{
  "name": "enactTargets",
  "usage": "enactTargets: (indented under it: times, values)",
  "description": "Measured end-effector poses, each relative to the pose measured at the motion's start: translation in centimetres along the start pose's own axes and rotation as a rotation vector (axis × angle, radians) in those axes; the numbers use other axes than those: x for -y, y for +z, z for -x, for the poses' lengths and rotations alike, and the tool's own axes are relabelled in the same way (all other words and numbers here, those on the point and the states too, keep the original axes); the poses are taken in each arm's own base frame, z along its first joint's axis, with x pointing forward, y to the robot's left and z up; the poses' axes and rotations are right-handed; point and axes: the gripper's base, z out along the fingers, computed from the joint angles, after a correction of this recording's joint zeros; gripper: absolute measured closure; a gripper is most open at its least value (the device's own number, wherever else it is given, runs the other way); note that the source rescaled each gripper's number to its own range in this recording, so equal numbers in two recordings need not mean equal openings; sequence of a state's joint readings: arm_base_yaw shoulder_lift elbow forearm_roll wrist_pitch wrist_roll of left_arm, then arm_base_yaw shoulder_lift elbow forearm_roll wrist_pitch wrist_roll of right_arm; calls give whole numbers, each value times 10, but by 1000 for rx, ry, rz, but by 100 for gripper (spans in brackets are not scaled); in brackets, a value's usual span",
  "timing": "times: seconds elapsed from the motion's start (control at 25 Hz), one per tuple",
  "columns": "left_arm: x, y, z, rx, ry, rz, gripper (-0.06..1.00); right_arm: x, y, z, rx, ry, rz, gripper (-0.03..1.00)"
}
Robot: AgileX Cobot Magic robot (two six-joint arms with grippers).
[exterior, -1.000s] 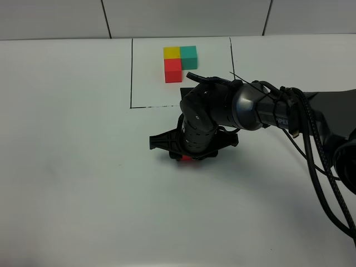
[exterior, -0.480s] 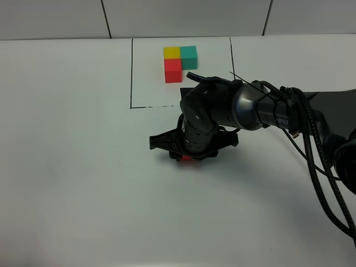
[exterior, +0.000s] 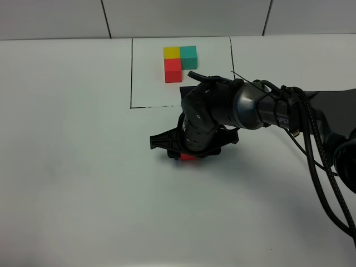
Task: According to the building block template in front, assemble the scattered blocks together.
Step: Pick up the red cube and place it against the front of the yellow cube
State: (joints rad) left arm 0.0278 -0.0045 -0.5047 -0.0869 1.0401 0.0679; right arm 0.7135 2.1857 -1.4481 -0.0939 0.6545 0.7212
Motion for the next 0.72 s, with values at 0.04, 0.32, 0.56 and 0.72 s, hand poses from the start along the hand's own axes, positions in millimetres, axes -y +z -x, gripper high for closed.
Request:
enactTargets:
  times: [0.04,0.32,0.56,0.72]
  values:
    - [0,0,0,0,0,0,24,0,0,0,1,-2,2,72]
    - [0,0,0,0,0,1,24,-3,0,-1,8,-11,13,57]
    - [0,0,0,0,0,1,24,-4,0,-1,11,-69,17,30]
    - [0,0,0,0,0,1,24,-4,0,-1,12,-98,16,6]
